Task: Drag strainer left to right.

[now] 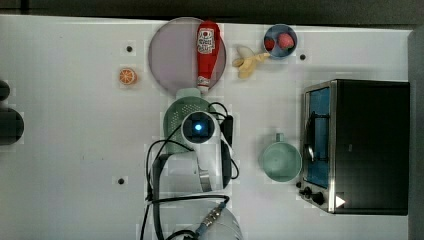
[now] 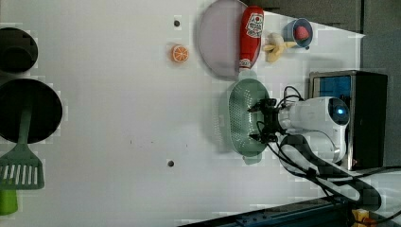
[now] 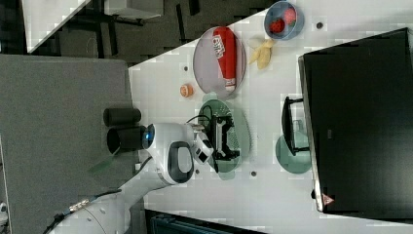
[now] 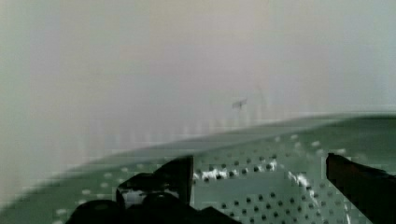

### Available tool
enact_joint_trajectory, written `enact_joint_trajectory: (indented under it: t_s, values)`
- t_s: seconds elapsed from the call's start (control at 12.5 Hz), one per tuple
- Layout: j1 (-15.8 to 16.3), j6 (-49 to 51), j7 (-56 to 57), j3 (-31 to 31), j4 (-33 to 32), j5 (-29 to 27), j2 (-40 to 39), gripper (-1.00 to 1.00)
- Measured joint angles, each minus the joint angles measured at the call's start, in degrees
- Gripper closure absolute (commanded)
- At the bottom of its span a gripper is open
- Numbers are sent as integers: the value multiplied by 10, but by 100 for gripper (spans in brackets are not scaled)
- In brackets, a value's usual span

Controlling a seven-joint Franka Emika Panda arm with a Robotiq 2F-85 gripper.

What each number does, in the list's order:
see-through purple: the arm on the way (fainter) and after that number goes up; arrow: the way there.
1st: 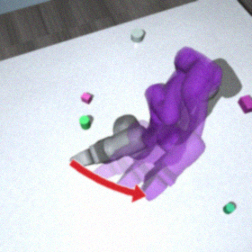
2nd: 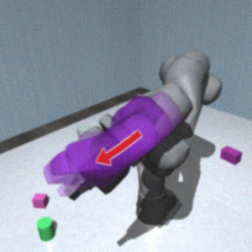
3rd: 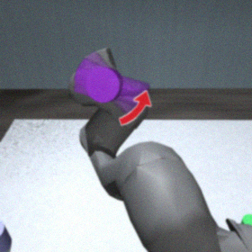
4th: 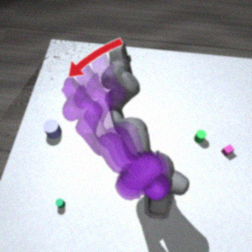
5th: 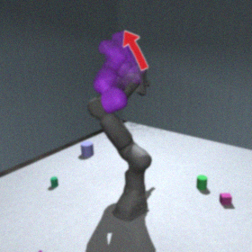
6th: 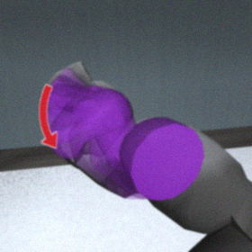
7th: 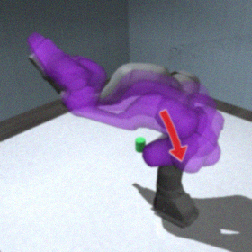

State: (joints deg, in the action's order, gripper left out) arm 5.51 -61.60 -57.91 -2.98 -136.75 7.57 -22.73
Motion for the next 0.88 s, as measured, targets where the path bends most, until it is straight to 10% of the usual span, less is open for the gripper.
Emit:
enact_joint_trajectory:
  t_s: [0.88]
  values:
    - [-10, 11, 76, -45, 2, 6, 4, -100]
